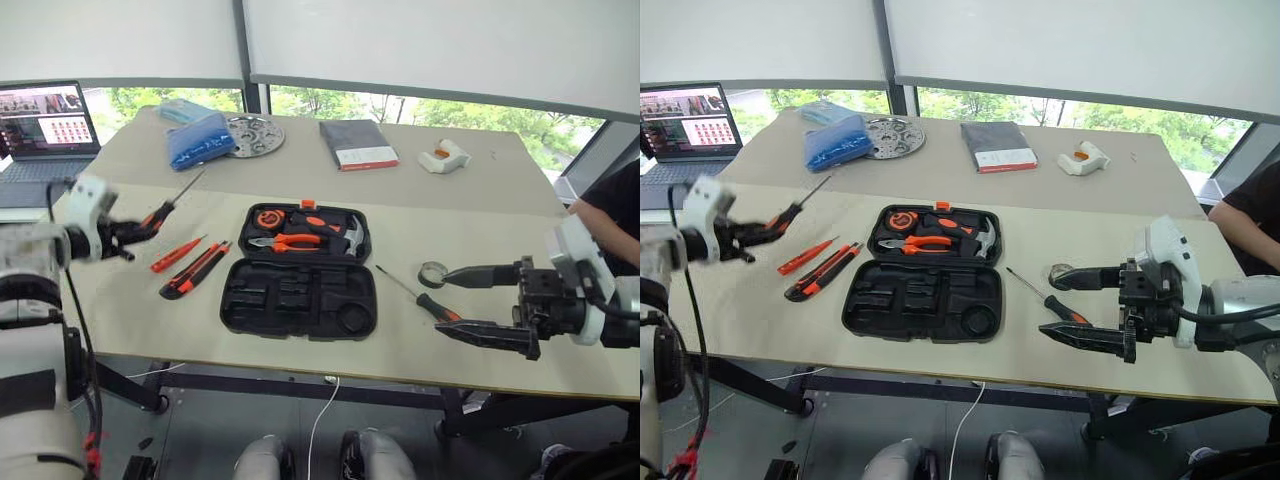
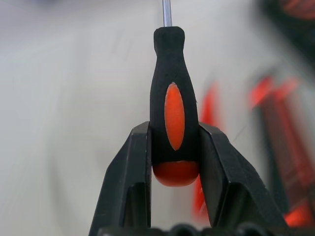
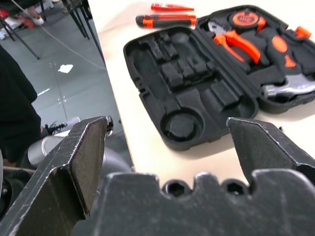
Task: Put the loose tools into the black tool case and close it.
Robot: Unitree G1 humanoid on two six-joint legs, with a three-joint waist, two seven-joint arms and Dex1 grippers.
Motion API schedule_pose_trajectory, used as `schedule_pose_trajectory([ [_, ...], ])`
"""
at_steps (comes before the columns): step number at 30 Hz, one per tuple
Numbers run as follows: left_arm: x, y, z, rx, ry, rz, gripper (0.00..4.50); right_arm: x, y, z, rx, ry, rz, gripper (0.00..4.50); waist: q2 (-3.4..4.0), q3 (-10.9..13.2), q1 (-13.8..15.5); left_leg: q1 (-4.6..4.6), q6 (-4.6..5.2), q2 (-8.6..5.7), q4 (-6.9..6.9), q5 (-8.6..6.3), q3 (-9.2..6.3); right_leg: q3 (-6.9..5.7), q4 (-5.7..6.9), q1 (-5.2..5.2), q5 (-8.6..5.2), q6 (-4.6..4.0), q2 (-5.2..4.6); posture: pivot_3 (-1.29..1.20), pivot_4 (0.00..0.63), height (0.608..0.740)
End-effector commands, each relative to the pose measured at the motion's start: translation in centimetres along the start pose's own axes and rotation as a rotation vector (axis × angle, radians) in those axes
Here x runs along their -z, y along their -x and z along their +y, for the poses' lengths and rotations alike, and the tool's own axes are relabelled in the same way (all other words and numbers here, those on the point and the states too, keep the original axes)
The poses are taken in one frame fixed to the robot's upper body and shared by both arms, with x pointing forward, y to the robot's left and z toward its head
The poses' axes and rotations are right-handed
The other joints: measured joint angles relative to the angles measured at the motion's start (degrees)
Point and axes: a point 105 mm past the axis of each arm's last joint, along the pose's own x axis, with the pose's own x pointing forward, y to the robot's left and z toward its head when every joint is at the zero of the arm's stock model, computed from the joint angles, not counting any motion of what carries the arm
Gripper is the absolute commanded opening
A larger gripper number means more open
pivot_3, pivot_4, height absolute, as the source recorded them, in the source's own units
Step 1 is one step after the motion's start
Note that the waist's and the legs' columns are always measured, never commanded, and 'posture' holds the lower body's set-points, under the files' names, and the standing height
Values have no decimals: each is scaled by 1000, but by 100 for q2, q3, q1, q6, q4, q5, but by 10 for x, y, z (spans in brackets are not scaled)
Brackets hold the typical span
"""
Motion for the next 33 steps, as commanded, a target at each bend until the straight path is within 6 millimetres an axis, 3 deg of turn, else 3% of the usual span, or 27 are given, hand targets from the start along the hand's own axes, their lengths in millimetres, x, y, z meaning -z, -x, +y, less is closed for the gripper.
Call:
schedule_pose_trajectory([
  [1, -19, -23, -52, 338, -183, 27, 842, 0, -2, -3, 23, 48, 5, 4500, 14, -7, -21, -2, 10, -1, 7, 2, 0, 0, 4, 1, -1, 1, 1, 0, 150, 718],
  [5, -7, -50, -86, 502, -367, 104, 842, 4, -10, -12, 63, 80, 11, 4500, 19, -9, -93, 0, 17, -1, 17, 0, 1, 12, 9, 2, -2, 5, 10, 0, 150, 718],
  [10, 1, -69, -101, 583, -478, 139, 842, 8, -18, -10, 55, 90, 9, 4500, 17, -4, -129, -2, 13, 13, 36, 1, -2, 13, 23, 1, -2, 5, 20, 0, 150, 718],
  [16, 4, -83, -96, 551, -524, 165, 842, 9, -21, -9, 66, 90, 0, 4500, 17, -4, -71, -7, 27, 11, 40, -6, -6, 12, 21, 1, -1, 5, 16, 0, 150, 718],
  [29, 5, -91, -94, 545, -533, 159, 842, 10, -23, -8, 97, 80, -20, 4500, 17, -4, -44, -17, 37, 8, 47, -12, -9, 6, 17, -1, 0, 7, 16, 0, 150, 718],
  [31, 1, -92, -94, 547, -528, 145, 1846, 10, -23, -9, 103, 79, -22, 4500, 17, -4, -45, -17, 37, 8, 47, -12, -10, 7, 17, -1, 0, 7, 15, 0, 150, 718],
  [33, -4, -92, -94, 544, -524, 132, 2353, 9, -22, -9, 104, 78, -25, 4500, 17, -4, -44, -18, 37, 8, 48, -12, -11, 6, 17, -1, 0, 7, 16, 0, 150, 718],
])
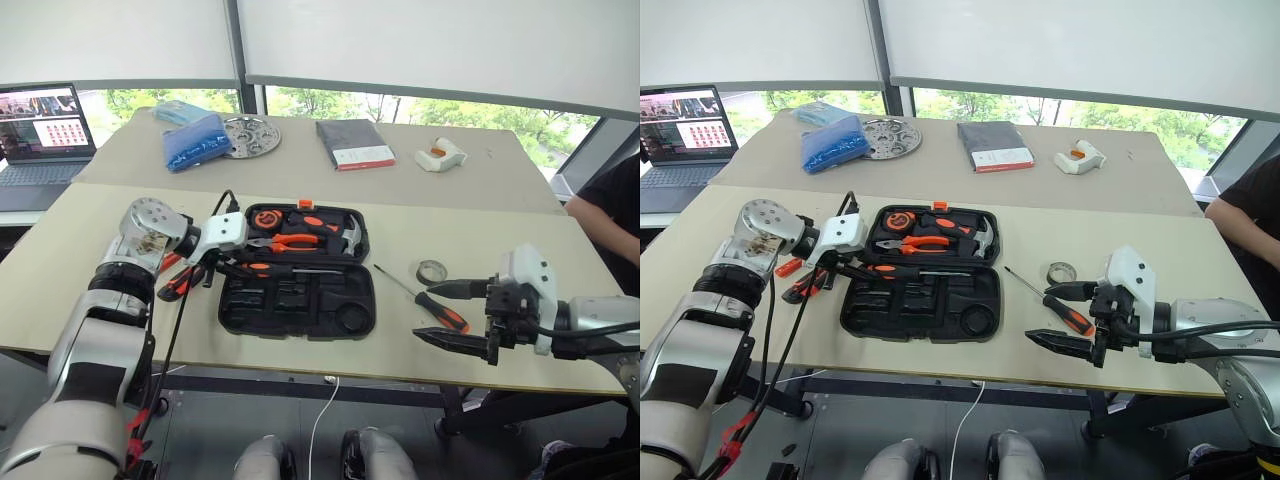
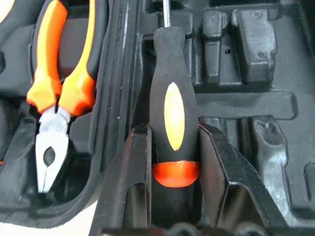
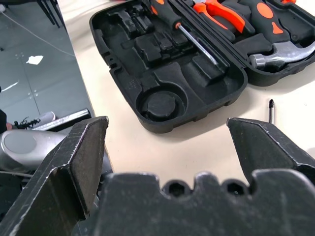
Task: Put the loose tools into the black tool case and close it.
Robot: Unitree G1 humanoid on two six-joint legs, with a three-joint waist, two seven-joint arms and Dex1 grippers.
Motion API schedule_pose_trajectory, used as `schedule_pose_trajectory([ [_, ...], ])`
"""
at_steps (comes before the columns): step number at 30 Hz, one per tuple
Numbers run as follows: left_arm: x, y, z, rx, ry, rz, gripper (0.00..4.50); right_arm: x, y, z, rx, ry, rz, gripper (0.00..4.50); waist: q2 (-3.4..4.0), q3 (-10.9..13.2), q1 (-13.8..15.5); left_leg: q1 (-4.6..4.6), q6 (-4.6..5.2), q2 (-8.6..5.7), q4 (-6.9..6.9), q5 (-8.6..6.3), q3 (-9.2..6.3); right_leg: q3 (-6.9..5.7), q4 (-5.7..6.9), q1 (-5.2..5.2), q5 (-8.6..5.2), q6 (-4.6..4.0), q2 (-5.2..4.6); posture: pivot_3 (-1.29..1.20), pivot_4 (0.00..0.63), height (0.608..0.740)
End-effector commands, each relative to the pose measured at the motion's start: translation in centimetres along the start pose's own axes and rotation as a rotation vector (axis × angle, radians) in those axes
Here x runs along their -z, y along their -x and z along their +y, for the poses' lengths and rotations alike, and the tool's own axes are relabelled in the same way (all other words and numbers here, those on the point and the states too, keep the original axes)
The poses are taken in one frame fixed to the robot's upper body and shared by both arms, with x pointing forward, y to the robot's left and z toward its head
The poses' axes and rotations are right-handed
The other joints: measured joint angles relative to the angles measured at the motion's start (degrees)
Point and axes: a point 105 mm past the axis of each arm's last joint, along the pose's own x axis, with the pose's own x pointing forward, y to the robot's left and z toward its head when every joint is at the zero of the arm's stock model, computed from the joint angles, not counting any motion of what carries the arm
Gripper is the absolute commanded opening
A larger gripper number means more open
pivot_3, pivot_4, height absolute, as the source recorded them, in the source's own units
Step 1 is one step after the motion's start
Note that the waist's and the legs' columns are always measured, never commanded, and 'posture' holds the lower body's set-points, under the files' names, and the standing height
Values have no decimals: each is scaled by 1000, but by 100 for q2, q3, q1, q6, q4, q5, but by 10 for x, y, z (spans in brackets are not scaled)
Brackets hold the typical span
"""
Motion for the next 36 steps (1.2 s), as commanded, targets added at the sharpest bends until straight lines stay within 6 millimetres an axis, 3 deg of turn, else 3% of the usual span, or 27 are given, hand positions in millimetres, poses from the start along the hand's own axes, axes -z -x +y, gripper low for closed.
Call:
schedule_pose_trajectory([
  [1, -22, 12, 14, -48, -43, -45, 2748, -13, 3, 1, 13, 47, -36, 4500, 0, 0, 0, 0, 0, 0, 0, 0, 0, 0, 0, 0, 0, 0, 0, 0, 150, 718],
  [2, -24, 13, 16, -50, -42, -55, 2924, -13, 3, 1, 12, 47, -39, 4500, 0, 0, 0, 0, 0, 0, 0, 0, 0, 0, 0, 0, 0, 0, 0, 0, 150, 718],
  [3, -26, 14, 16, -50, -41, -61, 3469, -13, 3, 1, 11, 46, -41, 4500, 0, 0, -1, 0, 0, 0, 0, 0, 0, -1, 0, 0, 0, 0, 0, 0, 150, 718],
  [6, -38, 16, 15, -14, -36, -103, 4457, -15, 3, 3, 8, 43, -48, 4500, 0, 0, -10, 1, 0, 0, 0, 0, -1, 1, 0, 0, 0, 1, 1, 0, 150, 718],
  [10, -52, 12, 15, -6, -30, -151, 4492, -15, 3, 3, 8, 38, -55, 4500, 0, 0, -2, 0, 0, 0, 2, 0, -1, 0, 1, 0, 0, 1, 3, 0, 150, 718],
  [13, -52, 3, 14, -14, -31, -145, 4492, -15, 2, 1, 21, 41, -52, 4500, 0, 0, 4, 0, 1, -2, 4, 0, -1, 1, 1, 1, 1, 3, 1, 0, 150, 718],
  [14, -49, -1, 15, -22, -32, -133, 3970, -14, 2, -1, 29, 43, -50, 4500, 0, 0, 3, 0, 1, -2, 4, 0, -1, 1, 1, 1, 2, 3, 2, 0, 150, 718],
  [16, -43, -9, 15, -41, -27, -113, 3427, -14, 1, -3, 41, 44, -48, 4500, 0, 0, 2, 0, 1, -2, 4, 0, -1, 2, 1, 1, 2, 4, 2, 0, 150, 718],
  [25, -16, -39, 10, -53, -53, 4, 46, -12, -1, -7, 66, 39, -48, 4500, 0, 0, 0, 1, 1, -2, 4, 0, -1, 2, 1, 1, 2, 3, 2, 0, 150, 718],
  [31, 1, -49, -4, 2, -75, 77, 46, -7, -1, -10, 94, 12, -49, 4500, 5, -4, -1, 9, 1, -2, 3, -1, -2, 3, 1, 10, 2, 3, -1, 0, 150, 718],
  [36, -8, -42, 3, -27, -44, 15, 46, -4, 0, -12, 110, 7, -45, 4500, 14, -9, -6, 16, 4, -1, 4, -2, -3, 5, 2, 16, 3, 5, -3, 0, 150, 718],
])
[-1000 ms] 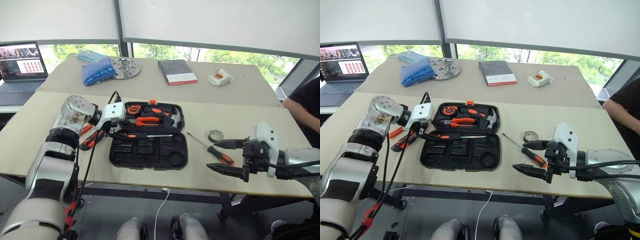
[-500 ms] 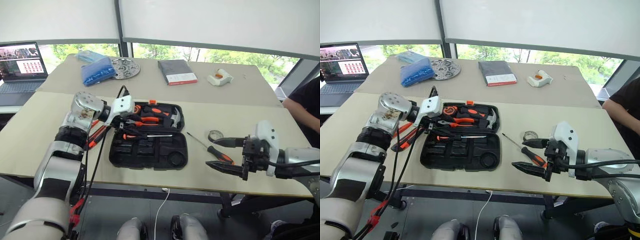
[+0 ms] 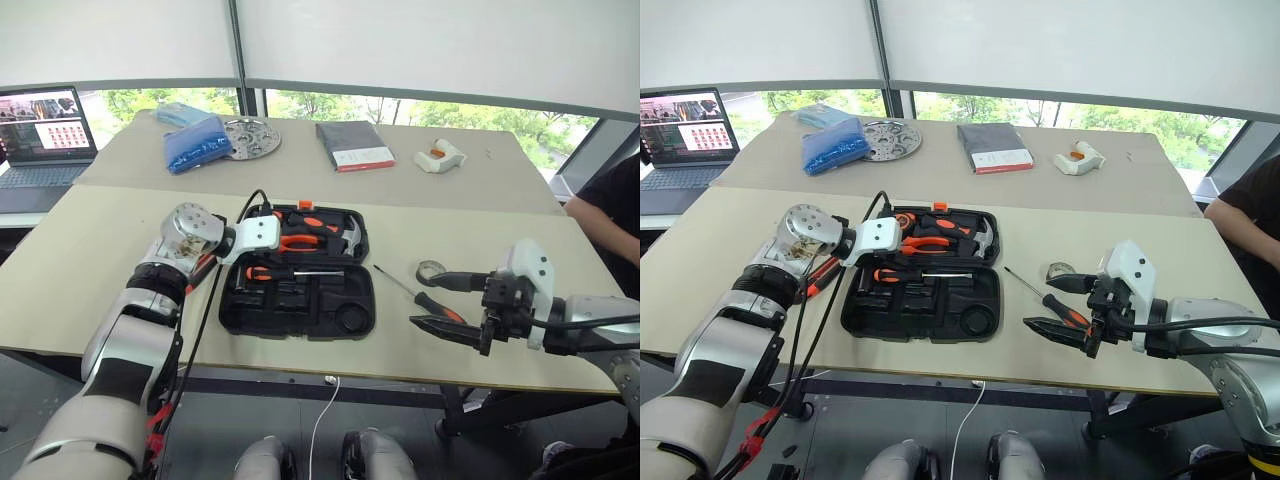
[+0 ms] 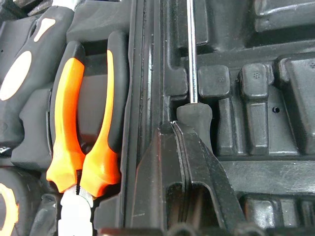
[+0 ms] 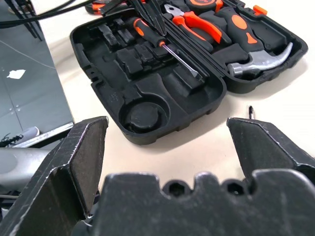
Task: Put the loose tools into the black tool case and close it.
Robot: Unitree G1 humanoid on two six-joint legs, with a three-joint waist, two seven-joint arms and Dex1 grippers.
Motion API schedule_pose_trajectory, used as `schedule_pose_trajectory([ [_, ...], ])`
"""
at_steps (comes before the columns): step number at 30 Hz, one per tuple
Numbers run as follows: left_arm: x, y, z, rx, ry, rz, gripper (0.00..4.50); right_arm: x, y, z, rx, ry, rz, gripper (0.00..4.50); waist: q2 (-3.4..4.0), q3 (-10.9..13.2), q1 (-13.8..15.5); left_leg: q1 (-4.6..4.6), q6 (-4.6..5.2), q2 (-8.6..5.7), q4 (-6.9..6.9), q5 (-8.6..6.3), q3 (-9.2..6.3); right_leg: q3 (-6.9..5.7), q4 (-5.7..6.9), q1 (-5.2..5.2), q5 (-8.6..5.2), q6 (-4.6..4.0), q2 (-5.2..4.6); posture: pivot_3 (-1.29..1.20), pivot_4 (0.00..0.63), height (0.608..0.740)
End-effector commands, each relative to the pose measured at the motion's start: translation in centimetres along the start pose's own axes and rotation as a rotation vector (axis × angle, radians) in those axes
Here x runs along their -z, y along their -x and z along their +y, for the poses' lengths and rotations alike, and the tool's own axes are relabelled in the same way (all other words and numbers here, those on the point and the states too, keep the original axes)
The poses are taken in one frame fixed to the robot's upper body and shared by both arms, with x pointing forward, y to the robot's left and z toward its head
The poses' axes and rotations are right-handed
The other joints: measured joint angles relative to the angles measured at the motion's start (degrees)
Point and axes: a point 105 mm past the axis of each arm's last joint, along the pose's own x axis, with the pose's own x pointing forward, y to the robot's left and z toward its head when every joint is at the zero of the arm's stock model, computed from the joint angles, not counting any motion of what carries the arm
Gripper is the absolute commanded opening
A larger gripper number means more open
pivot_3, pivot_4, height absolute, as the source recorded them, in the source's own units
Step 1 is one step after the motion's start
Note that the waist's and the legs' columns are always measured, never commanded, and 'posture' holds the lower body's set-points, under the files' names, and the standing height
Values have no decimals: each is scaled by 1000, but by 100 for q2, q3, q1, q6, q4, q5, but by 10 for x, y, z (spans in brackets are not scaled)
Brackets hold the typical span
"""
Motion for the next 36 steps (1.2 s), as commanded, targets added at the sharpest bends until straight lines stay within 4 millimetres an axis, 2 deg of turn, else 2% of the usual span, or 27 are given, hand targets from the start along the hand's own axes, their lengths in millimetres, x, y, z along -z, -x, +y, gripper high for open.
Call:
schedule_pose_trajectory([
  [1, 1, 2, -2, 20, 60, -28, 46, -3, 3, -2, 22, 22, -12, 4500, 1, 0, 0, 0, 0, 0, 0, 0, -1, 0, 0, 0, 0, 0, 0, 0, 150, 718],
  [8, -30, 18, 18, -26, 100, -177, 46, -2, 2, -4, 25, 25, -5, 4500, -1, 1, 5, -11, 1, 0, 1, 0, -1, -5, -2, -6, 0, 0, 5, 0, 150, 718],
  [12, -57, 37, 27, -26, 200, -338, 46, 9, 10, -11, 90, 26, 51, 4500, -1, 1, 7, -13, 2, -1, 2, -1, -1, -5, -3, -6, 0, 1, 5, 0, 150, 718],
  [15, -80, 60, 12, 44, 247, -485, 724, 16, 24, -21, 201, -12, 73, 4500, 0, 1, 1, -16, 2, -1, 2, -1, -3, -7, -3, -7, -1, 2, 6, 0, 150, 718],
  [17, -86, 68, 0, 46, 255, -519, 1506, 22, 31, -24, 260, -37, 79, 4500, 2, 0, -24, -12, 1, -1, 2, 0, -3, -1, 0, -7, -5, 8, 3, 0, 150, 718],
  [21, -91, 73, -26, 51, 244, -517, 3045, 40, 38, -24, 322, -73, 115, 4500, 5, -2, -48, 5, -5, 1, 1, 2, -3, 8, 7, 4, -6, 10, 6, 0, 150, 718],
  [25, -97, 73, -47, 113, 250, -528, 4391, 58, 33, -29, 351, -74, 147, 4500, 6, -1, -39, 11, -9, 0, 0, 3, -4, 11, 7, 8, -2, 18, 3, 0, 150, 718],
  [29, -96, 70, -54, 132, 222, -500, 4391, 67, 22, -37, 358, -74, 143, 4500, 16, 0, -30, 15, -17, 0, 0, -1, -6, 16, 6, 9, 5, 29, 3, 0, 150, 718],
  [34, -92, 66, -63, 151, 184, -460, 4391, 91, 2, -51, 352, -126, 163, 4500, 22, 1, -54, 23, -12, 0, -3, 3, -6, 21, 8, 13, 3, 26, 10, 0, 150, 718],
  [36, -92, 67, -64, 153, 193, -461, 4500, 93, 0, -54, 355, -135, 148, 4093, 26, 3, -39, 17, -14, 0, -4, 4, -5, 18, 8, 10, -2, 18, 12, 0, 150, 718],
])
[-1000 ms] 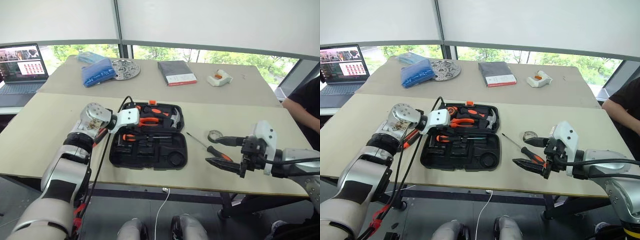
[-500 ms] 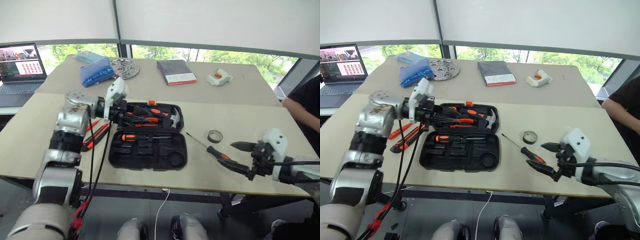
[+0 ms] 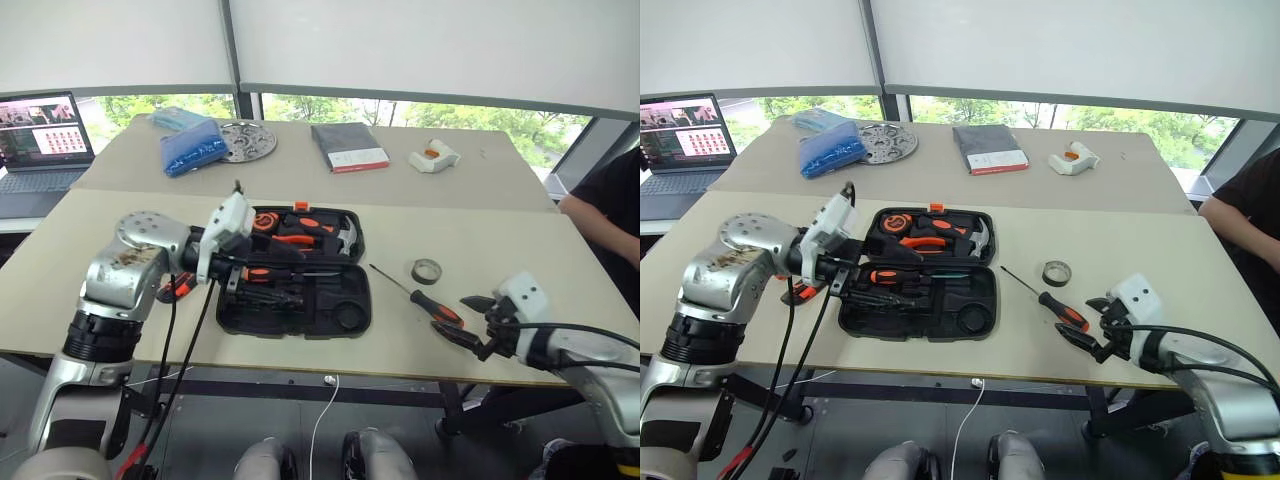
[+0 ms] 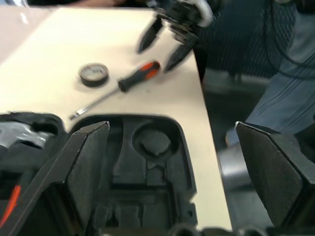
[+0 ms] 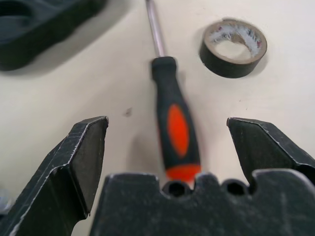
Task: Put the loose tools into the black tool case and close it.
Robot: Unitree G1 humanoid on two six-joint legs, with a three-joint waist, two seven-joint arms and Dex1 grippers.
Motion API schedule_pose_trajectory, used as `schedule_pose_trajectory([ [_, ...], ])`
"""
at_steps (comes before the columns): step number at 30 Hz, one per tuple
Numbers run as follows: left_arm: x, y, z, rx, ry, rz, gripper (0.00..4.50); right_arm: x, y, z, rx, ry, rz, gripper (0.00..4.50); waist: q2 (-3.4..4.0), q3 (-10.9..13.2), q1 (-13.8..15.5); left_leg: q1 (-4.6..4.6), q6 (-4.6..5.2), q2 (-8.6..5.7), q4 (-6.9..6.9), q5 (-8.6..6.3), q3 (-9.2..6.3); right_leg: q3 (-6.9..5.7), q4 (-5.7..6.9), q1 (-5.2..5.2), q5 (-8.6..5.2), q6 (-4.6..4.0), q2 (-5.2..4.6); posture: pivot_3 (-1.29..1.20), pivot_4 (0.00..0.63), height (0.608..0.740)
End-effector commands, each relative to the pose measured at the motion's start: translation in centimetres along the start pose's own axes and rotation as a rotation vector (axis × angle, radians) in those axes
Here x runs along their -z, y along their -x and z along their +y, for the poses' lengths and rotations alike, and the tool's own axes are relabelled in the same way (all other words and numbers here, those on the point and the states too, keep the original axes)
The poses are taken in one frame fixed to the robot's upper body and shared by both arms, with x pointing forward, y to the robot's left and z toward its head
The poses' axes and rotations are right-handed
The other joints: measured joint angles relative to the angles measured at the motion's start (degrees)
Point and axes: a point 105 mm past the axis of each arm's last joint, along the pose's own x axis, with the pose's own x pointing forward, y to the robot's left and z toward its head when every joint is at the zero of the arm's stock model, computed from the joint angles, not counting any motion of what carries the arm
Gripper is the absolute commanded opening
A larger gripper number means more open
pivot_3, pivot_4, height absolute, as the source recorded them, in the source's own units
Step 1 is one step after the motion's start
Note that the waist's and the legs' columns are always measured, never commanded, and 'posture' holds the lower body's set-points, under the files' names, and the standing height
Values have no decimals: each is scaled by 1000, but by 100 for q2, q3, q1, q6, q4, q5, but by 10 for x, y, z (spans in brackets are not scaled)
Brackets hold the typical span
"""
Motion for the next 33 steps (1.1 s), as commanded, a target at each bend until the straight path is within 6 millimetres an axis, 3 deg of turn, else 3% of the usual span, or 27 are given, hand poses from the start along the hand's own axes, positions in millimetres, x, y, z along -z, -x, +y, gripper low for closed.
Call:
schedule_pose_trajectory([
  [1, -11, 5, -4, -6, -45, -6, 4500, -7, -2, -6, 12, 20, -50, 3866, 3, 2, 18, -1, 0, 0, 0, 1, 0, -1, 0, -1, -2, -3, 0, 0, 150, 718],
  [7, -4, 15, -2, -73, -30, 8, 4500, -25, 8, -5, 12, 25, -121, 1821, 10, 3, 34, -4, 0, -3, 0, 0, 0, 1, -6, -1, -4, -6, -1, 0, 150, 718],
  [10, 2, 33, -3, -145, 7, 23, 4500, -60, 19, 9, -69, 88, -201, 999, 19, 6, 13, -4, -1, -2, 0, 0, 0, 3, -4, -3, -4, -6, -1, 0, 150, 718],
  [13, 8, 49, -7, -187, 38, 54, 4500, -87, 16, 31, -207, 178, -227, 1003, 23, 9, -74, -2, -2, 2, -2, 1, 0, 6, -3, -5, -4, -6, 0, 0, 150, 718],
  [18, 20, 67, -13, -227, 64, 113, 4500, -113, -20, 62, -404, 354, -210, 1003, 23, 9, -86, 14, -19, 5, -21, -3, -3, 2, -3, -4, -5, -7, 0, 0, 150, 718],
  [22, 23, 73, -12, -257, 79, 121, 4500, -119, -46, 76, -477, 481, -189, 1003, 26, 12, -25, 7, -20, 3, -26, 1, -2, -6, -2, -10, -12, -19, 0, 0, 150, 718],
  [26, 26, 76, -9, -293, 80, 133, 4500, -112, -69, 88, -546, 589, -126, 1003, 26, 12, -19, -21, -18, -2, -8, 2, -1, -16, -2, -21, -14, -24, 2, 0, 150, 718],
  [33, 24, 74, -12, -302, 73, 130, 4500, -119, -94, 82, -504, 704, -119, 1003, 27, 12, -67, -30, -20, -5, -6, 3, 1, -21, 0, -29, -16, -21, 2, 0, 150, 718],
])
